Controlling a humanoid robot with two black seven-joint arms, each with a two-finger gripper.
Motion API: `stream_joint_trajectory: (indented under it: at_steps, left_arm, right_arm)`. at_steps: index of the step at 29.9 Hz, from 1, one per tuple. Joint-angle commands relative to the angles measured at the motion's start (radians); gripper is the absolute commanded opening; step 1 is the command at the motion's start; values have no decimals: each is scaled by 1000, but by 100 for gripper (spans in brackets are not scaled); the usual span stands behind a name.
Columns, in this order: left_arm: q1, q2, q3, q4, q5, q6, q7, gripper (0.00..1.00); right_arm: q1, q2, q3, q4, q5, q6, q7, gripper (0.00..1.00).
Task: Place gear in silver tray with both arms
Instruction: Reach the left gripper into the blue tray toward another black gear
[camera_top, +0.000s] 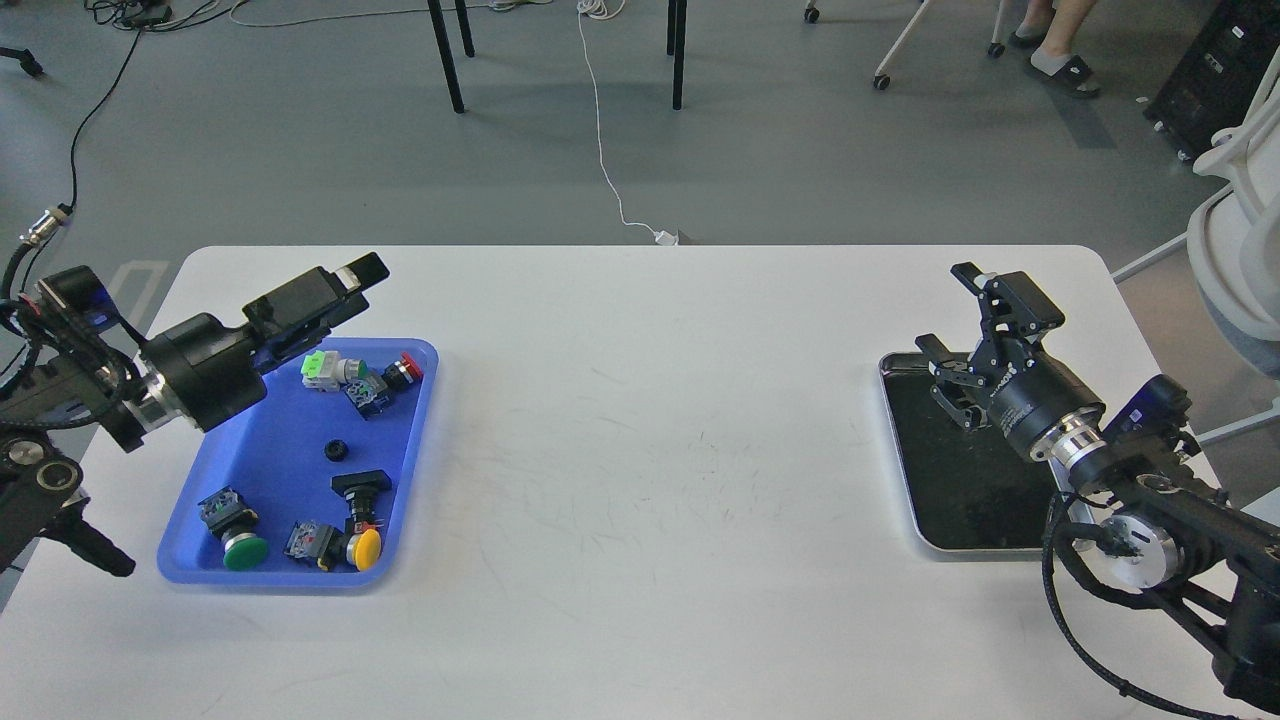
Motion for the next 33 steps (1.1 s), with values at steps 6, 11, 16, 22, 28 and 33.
stream_joint_trajectory:
  at_steps: [6, 11, 16, 22, 28, 33]
  left_arm:
    - [-420, 139, 617, 27, 282, -27, 0, 98]
    - [-532, 119, 764, 48, 298, -33, 0, 98]
    - [-549, 18, 773, 154, 301, -33, 27, 98]
    - [-562, 4, 822, 272, 376, -33, 27, 96]
    - [-560, 8, 833, 297, 401, -33, 21, 95]
    - [-556, 8, 843, 298, 406, -33, 20, 92]
  right_arm:
    - [1, -23, 5, 5, 8, 14, 0, 96]
    - [-2, -43, 3, 18, 8, 14, 0, 96]
    - [-5, -43, 2, 19, 7, 16, 0, 96]
    - [-5, -45, 2, 25, 7, 16, 0, 96]
    - [-6, -43, 3, 25, 7, 14, 0, 96]
    - [-6, -43, 3, 25, 7, 14, 0, 96]
